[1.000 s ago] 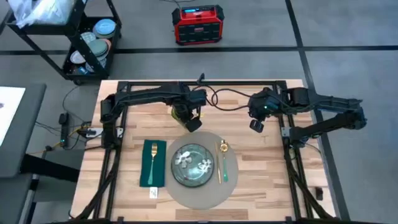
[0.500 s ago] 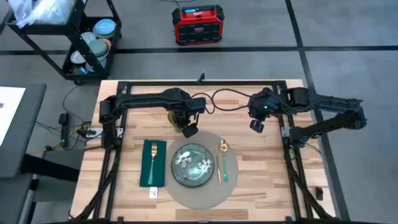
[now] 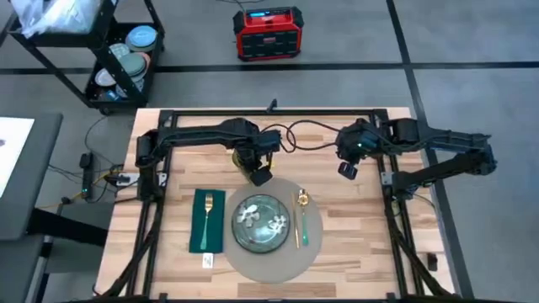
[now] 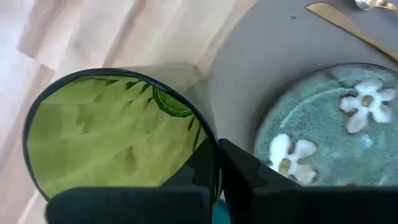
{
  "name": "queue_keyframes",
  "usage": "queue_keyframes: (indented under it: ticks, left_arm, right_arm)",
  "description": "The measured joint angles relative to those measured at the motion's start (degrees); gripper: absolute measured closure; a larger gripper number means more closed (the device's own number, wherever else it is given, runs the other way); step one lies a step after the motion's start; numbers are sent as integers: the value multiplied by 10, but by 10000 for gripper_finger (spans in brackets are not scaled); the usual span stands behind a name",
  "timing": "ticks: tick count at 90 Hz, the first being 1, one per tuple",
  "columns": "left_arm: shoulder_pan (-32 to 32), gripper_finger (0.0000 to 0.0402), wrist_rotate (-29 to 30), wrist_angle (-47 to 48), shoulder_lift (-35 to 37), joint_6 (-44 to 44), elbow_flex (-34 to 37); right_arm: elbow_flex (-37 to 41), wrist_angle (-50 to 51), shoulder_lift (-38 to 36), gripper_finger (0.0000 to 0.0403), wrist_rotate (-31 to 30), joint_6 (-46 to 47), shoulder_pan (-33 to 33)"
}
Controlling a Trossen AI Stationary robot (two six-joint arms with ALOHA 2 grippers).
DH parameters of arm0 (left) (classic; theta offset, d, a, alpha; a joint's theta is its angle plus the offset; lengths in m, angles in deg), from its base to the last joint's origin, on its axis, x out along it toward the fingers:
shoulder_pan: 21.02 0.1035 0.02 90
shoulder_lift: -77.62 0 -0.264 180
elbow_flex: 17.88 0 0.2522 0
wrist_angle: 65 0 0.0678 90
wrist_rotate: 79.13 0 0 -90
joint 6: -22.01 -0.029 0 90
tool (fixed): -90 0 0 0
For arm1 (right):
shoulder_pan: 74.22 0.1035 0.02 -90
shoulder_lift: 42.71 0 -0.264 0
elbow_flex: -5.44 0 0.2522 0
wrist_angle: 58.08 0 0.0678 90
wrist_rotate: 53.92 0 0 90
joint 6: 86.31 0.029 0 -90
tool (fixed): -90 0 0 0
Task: Set table place
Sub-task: Put the green cup to the top right of the gray tablemat
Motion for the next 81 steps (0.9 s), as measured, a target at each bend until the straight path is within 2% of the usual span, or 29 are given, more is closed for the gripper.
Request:
queue_keyframes:
  ticks: [10,47,81]
  left_arm:
    - [1,371,39,1,0,7,0]
    - [0,313,6,7,0,-4,-4]
    - [15,277,7,38,0,14,-72]
  right_arm:
    - [0,0,0,344,0,0,0]
    - [0,-3,0,344,0,0,0]
    - [0,-2,0,344,0,0,0]
